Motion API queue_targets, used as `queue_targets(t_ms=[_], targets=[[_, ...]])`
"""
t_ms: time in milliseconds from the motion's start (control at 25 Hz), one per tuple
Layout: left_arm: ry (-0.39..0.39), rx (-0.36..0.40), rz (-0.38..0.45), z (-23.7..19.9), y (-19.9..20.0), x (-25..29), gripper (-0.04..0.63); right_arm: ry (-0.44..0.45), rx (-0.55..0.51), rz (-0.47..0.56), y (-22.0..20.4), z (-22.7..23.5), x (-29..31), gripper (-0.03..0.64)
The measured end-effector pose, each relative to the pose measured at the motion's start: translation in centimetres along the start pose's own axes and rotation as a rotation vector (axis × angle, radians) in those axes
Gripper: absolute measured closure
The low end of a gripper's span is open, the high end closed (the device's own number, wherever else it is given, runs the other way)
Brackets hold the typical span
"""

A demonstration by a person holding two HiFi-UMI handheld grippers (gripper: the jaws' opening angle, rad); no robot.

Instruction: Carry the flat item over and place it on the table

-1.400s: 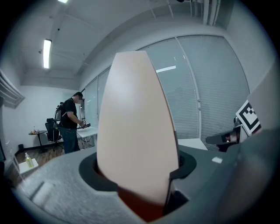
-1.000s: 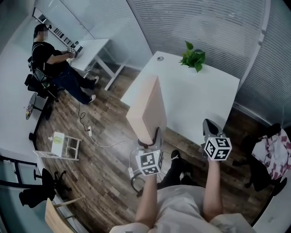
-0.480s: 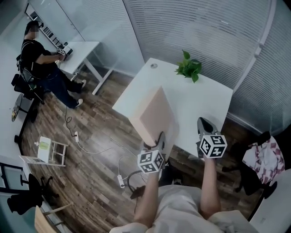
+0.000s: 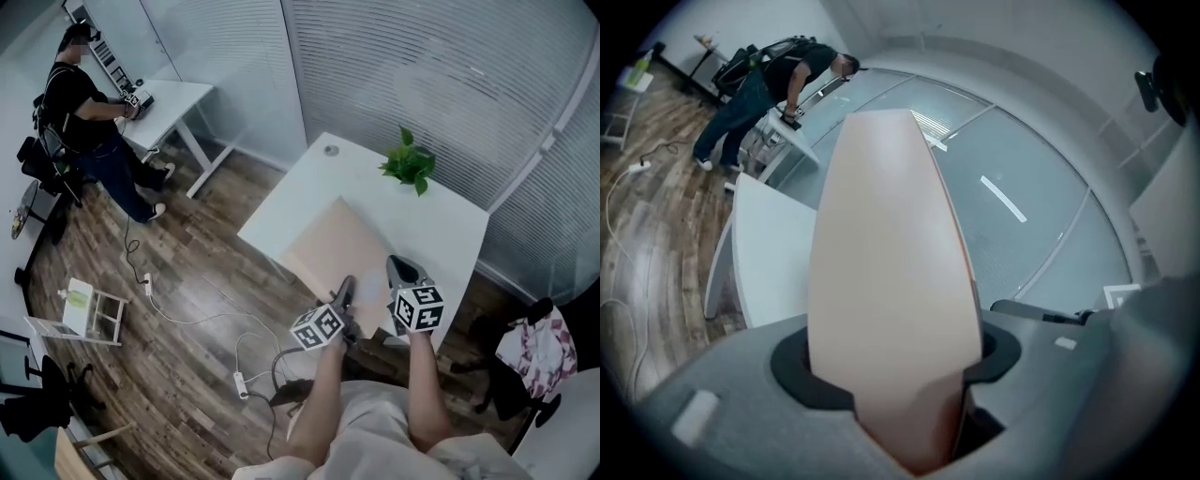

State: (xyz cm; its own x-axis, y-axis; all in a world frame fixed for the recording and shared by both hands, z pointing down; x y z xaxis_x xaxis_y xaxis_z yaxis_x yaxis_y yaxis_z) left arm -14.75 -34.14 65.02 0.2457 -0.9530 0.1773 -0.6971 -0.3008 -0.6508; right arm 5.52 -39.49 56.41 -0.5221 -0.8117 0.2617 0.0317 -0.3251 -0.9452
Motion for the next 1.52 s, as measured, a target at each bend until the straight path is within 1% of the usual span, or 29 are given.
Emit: queue_targets(t_ms=[80, 160, 240, 320, 400, 560, 680, 800, 960, 1040, 1200, 1320, 1520], targets=[[-0.009, -0.056, -0.01, -0.9, -0.7, 0.8, 0.305, 0.013, 0.002, -0.039, -1.7, -1.1, 1.2, 0.615], [-0.032, -0.117, -0.038, -1.8, -1.8, 1.5, 0.305, 0.029, -0.009, -0.079, -3.5, -2.2, 2.1, 0.615], [-0.047, -0.203, -0.066, -2.5, -3.0, 2.3, 0.304, 0.026, -0.019, -0.12, -4.9, -2.2, 2.7, 0.615], [-0.042, -0.273, -0.083, -3.0, -3.7, 3.1, 0.304, 0.012, -0.017, -0.155, -5.9, -1.5, 3.0, 0.615], [-0.036, -0.319, -0.102, -3.5, -4.2, 3.7, 0.304, 0.005, -0.007, -0.19, -6.8, -0.6, 3.3, 0.615], [-0.033, -0.398, -0.144, -4.3, -5.1, 5.5, 0.304, 0.024, 0.018, -0.268, -7.7, 1.1, 5.0, 0.615], [-0.022, -0.449, -0.163, -4.6, -5.5, 7.7, 0.304, 0.01, -0.016, -0.297, -7.4, 2.3, 6.5, 0.615], [-0.027, -0.472, -0.181, -4.8, -5.9, 9.4, 0.304, -0.011, -0.05, -0.315, -7.4, 3.2, 7.6, 0.615], [-0.047, -0.482, -0.217, -4.4, -6.9, 11.7, 0.304, -0.013, -0.125, -0.425, -7.8, 4.4, 8.9, 0.615], [-0.042, -0.501, -0.239, -4.5, -7.6, 12.6, 0.304, -0.015, -0.143, -0.454, -7.9, 4.8, 9.4, 0.615], [-0.015, -0.525, -0.285, -4.8, -7.9, 14.3, 0.291, -0.017, -0.158, -0.435, -7.6, 5.9, 10.4, 0.615], [-0.016, -0.526, -0.29, -5.0, -7.9, 15.0, 0.29, -0.028, -0.142, -0.446, -8.2, 6.3, 10.9, 0.615], [-0.023, -0.536, -0.309, -5.4, -7.5, 15.0, 0.288, -0.013, -0.139, -0.447, -8.0, 6.2, 11.5, 0.615]])
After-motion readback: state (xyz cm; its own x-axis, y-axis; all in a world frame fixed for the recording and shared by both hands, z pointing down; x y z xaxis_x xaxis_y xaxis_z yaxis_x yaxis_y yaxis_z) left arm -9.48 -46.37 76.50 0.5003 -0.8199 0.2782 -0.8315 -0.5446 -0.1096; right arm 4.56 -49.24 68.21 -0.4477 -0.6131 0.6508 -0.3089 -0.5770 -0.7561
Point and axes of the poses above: the fingertips, and each gripper's own axes: x forward along the fingers, z to its right, y out of its top, the point moved 9 cm from there along -x, backward along the fingers, and after that the axes turned 7 degrees about z, right-handed, at the moved point
